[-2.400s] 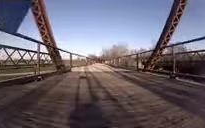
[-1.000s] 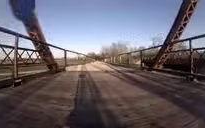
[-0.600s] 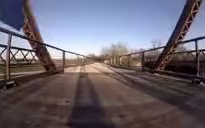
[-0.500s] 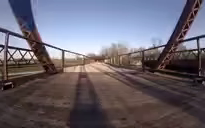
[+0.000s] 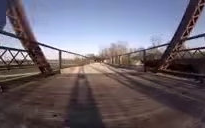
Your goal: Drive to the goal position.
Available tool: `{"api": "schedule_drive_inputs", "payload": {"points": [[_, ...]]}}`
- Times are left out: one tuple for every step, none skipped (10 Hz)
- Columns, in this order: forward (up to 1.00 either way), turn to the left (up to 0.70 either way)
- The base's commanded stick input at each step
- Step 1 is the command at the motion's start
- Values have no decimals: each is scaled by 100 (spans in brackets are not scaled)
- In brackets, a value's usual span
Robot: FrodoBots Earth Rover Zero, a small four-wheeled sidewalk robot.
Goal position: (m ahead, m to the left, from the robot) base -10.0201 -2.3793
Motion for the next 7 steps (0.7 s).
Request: {"api": "schedule_drive_inputs", "payload": {"points": [[70, 0], [70, 0], [70, 0], [70, 0], [70, 0], [70, 0], [70, 0]]}}
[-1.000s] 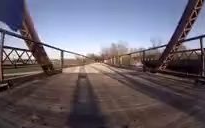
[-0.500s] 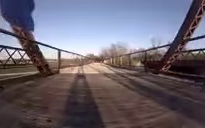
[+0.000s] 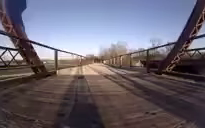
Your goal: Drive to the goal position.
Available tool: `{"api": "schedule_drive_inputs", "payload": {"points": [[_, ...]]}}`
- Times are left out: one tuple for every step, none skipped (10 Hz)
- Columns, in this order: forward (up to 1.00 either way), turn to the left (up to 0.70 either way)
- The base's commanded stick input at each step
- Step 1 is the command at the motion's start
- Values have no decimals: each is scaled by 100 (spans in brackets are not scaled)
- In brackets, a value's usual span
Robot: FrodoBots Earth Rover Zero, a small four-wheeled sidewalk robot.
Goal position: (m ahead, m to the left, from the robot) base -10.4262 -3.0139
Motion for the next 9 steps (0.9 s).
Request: {"api": "schedule_drive_inputs", "payload": {"points": [[70, 0], [70, 0], [70, 0], [70, 0], [70, 0], [70, 0], [70, 0], [70, 0], [70, 0]]}}
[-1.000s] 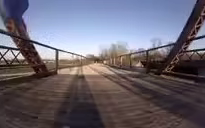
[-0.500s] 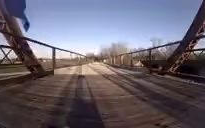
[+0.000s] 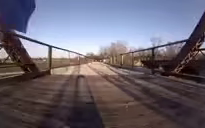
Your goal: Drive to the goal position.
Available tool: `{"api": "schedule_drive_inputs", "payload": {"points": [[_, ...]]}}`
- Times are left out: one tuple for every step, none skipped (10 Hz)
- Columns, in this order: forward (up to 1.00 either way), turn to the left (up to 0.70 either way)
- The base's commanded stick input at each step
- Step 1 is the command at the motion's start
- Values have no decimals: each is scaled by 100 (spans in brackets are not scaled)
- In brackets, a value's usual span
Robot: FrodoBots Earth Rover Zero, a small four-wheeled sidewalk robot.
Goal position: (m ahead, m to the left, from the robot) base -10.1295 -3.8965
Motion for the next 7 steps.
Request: {"api": "schedule_drive_inputs", "payload": {"points": [[70, 0], [70, 0], [70, 0], [70, 0], [70, 0], [70, 0], [70, 0]]}}
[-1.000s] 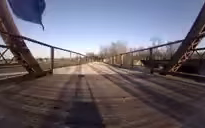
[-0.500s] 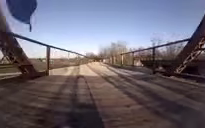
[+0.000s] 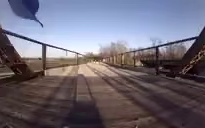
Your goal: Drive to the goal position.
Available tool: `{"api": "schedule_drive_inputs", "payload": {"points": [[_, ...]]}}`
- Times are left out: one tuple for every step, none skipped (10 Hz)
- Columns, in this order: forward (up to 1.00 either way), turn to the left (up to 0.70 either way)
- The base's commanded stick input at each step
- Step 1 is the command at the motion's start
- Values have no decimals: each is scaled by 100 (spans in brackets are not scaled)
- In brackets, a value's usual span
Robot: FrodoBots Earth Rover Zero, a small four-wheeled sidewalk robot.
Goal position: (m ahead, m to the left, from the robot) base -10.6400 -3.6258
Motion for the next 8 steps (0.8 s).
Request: {"api": "schedule_drive_inputs", "payload": {"points": [[70, 0], [70, 0], [70, 0], [70, 0], [70, 0], [70, 0], [70, 0], [70, 0]]}}
